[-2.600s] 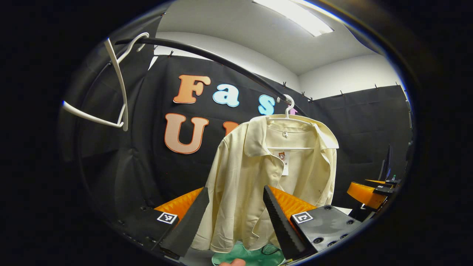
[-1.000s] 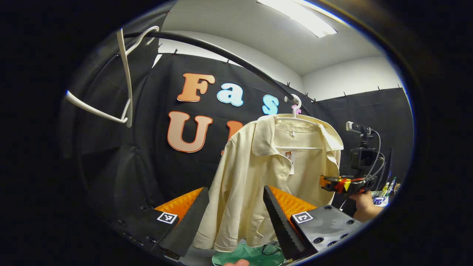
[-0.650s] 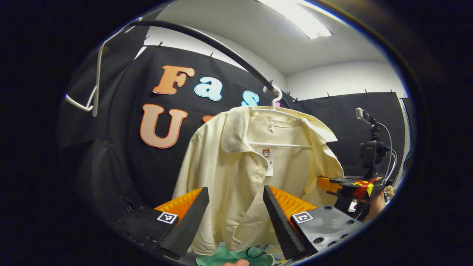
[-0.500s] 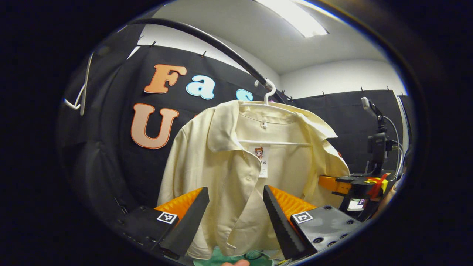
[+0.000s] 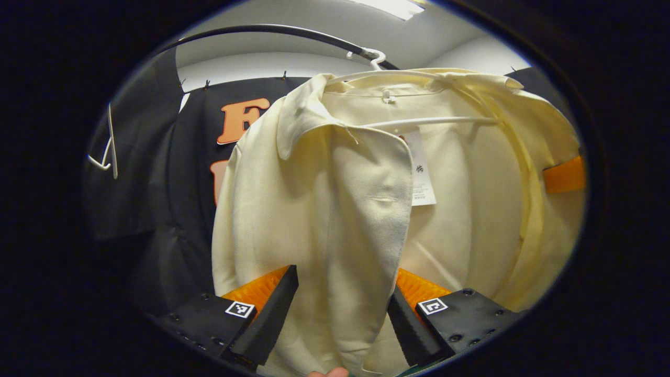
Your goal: Grasp the clothes on the hanger with both hands and then place them into the laundry hamper below.
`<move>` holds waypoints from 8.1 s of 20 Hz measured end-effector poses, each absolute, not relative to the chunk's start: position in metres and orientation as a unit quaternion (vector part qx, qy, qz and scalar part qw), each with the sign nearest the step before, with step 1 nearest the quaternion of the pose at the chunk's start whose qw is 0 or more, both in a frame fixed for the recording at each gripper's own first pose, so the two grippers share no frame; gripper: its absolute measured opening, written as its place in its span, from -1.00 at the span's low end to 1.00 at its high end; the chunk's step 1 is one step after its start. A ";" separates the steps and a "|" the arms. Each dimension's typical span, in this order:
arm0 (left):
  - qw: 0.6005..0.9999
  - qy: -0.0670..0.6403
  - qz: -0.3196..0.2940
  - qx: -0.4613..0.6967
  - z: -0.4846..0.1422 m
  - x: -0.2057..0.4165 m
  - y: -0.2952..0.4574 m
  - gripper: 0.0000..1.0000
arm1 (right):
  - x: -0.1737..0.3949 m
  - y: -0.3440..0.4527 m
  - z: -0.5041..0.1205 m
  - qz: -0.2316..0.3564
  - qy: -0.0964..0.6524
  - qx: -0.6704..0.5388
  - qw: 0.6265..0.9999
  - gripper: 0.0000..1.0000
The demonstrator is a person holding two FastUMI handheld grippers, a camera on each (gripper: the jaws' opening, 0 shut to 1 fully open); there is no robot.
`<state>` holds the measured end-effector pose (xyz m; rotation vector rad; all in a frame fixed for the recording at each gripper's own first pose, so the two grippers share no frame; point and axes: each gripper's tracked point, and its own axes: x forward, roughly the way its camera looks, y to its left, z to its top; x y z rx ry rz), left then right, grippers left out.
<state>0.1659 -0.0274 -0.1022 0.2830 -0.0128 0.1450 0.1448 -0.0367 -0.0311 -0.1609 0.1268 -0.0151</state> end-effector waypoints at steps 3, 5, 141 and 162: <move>0.977 -0.019 0.119 0.178 -0.094 0.171 0.004 0.90 | 0.144 -0.038 -0.030 -0.007 0.064 -0.084 0.994 -0.85; 0.966 -0.033 0.154 0.204 -0.078 0.168 0.027 0.69 | 0.144 -0.037 -0.031 -0.006 0.066 -0.085 0.994 -0.84; 0.907 0.419 0.039 -0.008 -0.348 -0.060 0.013 0.96 | -0.010 -0.004 -0.377 0.013 0.424 -0.023 0.905 0.75; 0.984 0.168 0.061 -0.009 -0.132 0.007 0.027 0.94 | 0.046 -0.003 -0.194 0.012 0.241 -0.023 0.970 0.75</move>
